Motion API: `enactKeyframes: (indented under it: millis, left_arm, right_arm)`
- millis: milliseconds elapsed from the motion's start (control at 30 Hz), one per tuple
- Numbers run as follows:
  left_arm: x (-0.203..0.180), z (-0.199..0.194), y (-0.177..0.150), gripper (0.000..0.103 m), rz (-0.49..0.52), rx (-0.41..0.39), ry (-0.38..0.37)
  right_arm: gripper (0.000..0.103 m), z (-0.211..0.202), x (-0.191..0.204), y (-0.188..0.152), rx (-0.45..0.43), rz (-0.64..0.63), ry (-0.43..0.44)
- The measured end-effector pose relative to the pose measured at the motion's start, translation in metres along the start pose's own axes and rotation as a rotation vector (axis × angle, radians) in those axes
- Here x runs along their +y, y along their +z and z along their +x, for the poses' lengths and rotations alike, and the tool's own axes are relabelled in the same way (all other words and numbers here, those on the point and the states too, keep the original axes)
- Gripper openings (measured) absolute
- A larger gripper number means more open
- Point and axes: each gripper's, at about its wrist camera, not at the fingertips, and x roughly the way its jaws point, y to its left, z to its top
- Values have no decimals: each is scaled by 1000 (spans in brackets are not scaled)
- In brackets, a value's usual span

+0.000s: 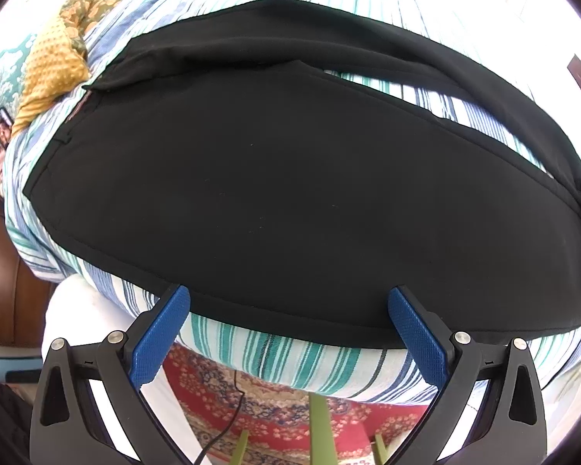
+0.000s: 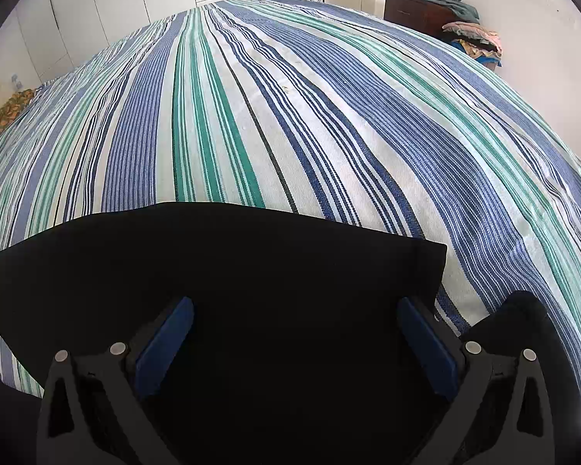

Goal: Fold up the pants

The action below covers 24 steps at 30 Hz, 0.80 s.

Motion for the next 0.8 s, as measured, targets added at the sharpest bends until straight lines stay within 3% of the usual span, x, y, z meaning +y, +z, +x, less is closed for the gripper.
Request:
enactKeyframes:
  millis: [800]
  left_arm:
    - [3, 3, 0, 102, -7, 11, -3]
  right_arm:
    - [103, 0, 0, 0, 0, 0, 0]
